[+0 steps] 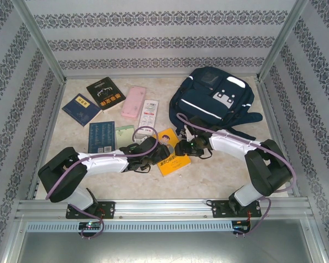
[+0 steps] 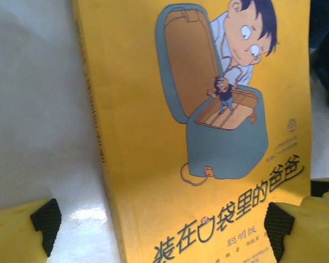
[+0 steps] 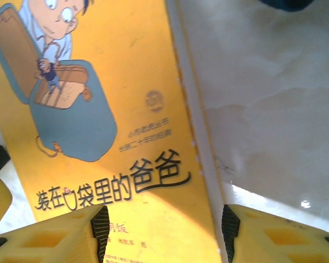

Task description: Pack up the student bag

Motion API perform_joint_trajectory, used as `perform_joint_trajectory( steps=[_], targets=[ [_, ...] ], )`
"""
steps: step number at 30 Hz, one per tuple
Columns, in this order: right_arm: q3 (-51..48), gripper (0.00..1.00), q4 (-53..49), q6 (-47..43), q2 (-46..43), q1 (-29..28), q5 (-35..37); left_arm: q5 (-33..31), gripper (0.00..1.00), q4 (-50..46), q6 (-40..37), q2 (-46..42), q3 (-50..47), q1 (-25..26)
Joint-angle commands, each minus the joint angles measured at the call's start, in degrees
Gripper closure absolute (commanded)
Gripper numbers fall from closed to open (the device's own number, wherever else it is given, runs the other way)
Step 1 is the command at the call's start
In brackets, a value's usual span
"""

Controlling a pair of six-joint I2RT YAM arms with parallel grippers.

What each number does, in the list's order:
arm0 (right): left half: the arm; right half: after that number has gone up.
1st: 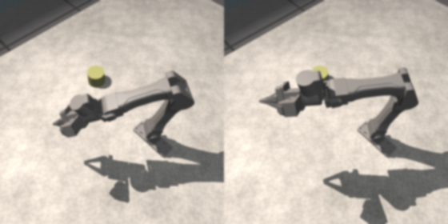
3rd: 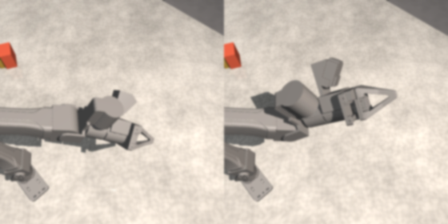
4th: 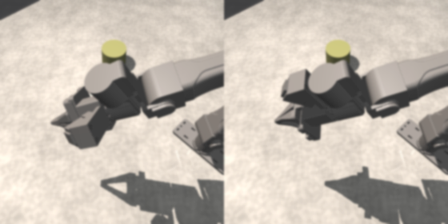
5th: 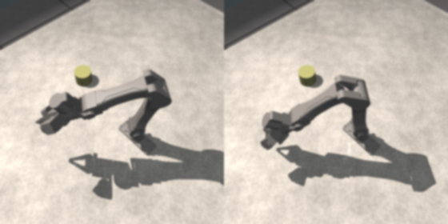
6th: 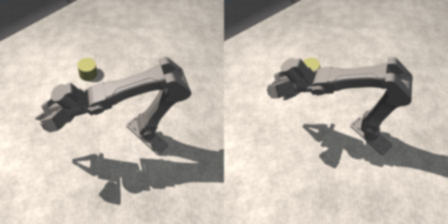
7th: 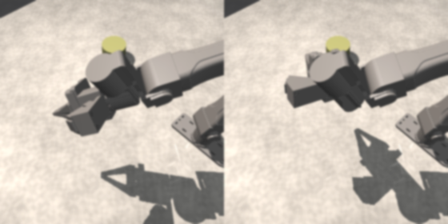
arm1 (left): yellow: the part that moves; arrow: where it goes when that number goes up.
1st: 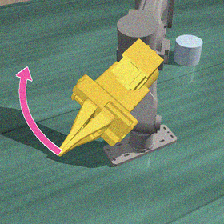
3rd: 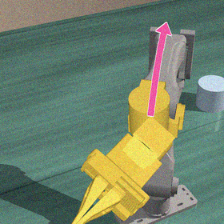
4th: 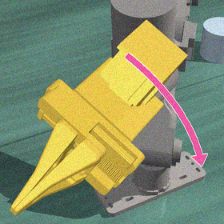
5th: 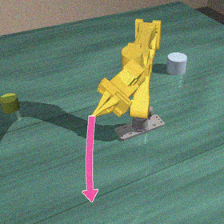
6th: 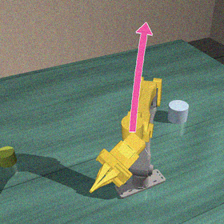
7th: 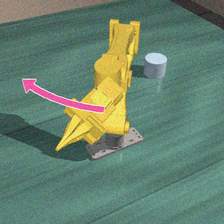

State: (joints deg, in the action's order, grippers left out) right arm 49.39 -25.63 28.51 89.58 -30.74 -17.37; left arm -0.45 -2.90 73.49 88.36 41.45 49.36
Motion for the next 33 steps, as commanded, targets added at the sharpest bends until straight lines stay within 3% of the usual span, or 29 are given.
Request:
perform_joint_trajectory(
  steps=[1, 5, 10, 19, 21, 27, 33],
  targets=[
    [2.7, 0.42, 0.8, -1.5, 3.8, 1.2, 1.4, 2.3, 0.10, 3.0, -1.1, 1.5, -1.6, -0.8],
    [5.9, 0.47, 1.4, -3.2, 8.8, 1.3, 2.5, 3.2, 0.17, 4.5, -1.4, 1.6, -2.3, -1.5],
    [5.4, 0.55, 3.2, -1.7, 9.7, -0.9, -0.1, 4.0, 0.17, 4.5, -1.8, 1.7, -2.7, -2.2],
    [3.2, 0.61, 7.5, 4.4, 8.6, -6.6, -4.6, 5.0, 0.18, 6.3, -1.7, 1.2, -4.1, -2.8],
    [3.8, 0.61, 7.4, 4.5, 9.1, -7.6, -4.1, 5.3, 0.24, 6.9, -1.8, 0.8, -4.3, -3.0],
    [3.5, 0.61, 11.0, 7.5, 10.5, -7.8, -8.5, 8.1, 0.27, 17.0, 0.2, -2.4, -8.0, -4.0],
    [3.6, 0.61, 11.0, 7.7, 10.1, -7.7, -8.6, 9.2, 0.29, 28.5, 2.4, -7.1, -12.5, -4.8]
  ],
)
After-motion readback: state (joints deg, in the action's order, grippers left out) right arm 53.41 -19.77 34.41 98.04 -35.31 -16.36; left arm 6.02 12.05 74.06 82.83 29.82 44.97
